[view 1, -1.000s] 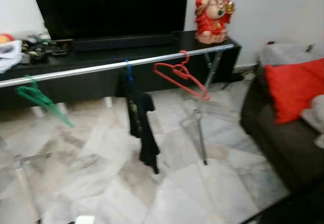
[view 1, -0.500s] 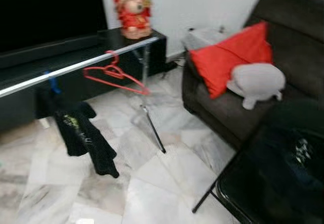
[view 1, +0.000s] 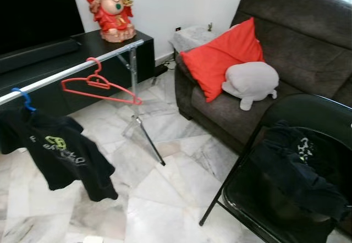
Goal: Hang hanger
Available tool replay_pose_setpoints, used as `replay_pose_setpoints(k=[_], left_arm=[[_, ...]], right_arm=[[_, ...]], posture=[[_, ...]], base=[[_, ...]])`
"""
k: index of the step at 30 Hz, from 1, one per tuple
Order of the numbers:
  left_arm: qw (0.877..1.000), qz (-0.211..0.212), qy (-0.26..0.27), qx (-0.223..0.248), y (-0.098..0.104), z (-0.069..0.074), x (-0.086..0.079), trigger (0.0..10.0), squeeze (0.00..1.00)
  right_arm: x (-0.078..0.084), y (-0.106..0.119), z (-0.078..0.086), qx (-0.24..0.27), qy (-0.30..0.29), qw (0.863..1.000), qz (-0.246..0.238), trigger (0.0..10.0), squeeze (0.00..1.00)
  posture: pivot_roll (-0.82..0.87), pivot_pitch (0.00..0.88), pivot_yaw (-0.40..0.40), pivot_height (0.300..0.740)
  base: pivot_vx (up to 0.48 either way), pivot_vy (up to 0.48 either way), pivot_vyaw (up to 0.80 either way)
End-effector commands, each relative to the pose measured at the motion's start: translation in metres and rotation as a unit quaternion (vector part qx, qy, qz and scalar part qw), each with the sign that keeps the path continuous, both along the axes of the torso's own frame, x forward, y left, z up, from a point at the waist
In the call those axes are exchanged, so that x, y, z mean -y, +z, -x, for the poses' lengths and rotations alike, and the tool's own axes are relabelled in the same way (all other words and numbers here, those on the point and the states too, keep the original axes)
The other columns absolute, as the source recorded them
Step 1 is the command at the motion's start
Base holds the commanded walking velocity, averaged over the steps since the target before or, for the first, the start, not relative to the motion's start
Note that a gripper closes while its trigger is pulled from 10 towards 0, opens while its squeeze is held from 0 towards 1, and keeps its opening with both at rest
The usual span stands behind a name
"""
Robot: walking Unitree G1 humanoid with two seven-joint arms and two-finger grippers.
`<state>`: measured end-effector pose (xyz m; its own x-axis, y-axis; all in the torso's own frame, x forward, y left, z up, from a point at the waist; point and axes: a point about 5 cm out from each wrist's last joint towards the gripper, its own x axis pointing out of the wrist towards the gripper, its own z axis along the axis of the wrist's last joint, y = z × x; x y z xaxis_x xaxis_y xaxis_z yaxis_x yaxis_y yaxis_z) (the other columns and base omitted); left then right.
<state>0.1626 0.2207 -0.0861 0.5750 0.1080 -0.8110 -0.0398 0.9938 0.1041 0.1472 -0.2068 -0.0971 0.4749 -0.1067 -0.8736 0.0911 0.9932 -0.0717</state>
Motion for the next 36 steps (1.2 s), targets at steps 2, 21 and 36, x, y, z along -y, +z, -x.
replay_pose_setpoints(k=[2, 21, 36], left_arm=[[1.0, -0.001, -0.001, -0.003, -0.0003, -0.0004, 0.0014, 10.0, 0.0], [1.0, -0.005, -0.01, 0.005, 0.0016, -0.005, 0.0031, 10.0, 0.0], [1.0, -0.008, -0.017, 0.008, 0.0023, -0.0066, 0.0038, 10.0, 0.0]], right_arm=[[0.0016, -0.0009, 0.0033, -0.002, -0.005, 1.0, 0.0, 10.0, 0.0], [0.0012, -0.0009, 0.0034, 0.001, -0.008, 1.0, -0.003, 10.0, 0.0], [0.0008, -0.0011, 0.0038, 0.002, -0.008, 1.0, -0.004, 10.0, 0.0]], posture=[[-0.04, 0.05, 0.027, 0.74], [-0.04, 0.051, 0.028, 0.74], [-0.04, 0.052, 0.029, 0.74]], base=[[0.0, 0.0, -0.8], [0.0, -0.066, 0.0], [0.0, -0.134, -0.27]])
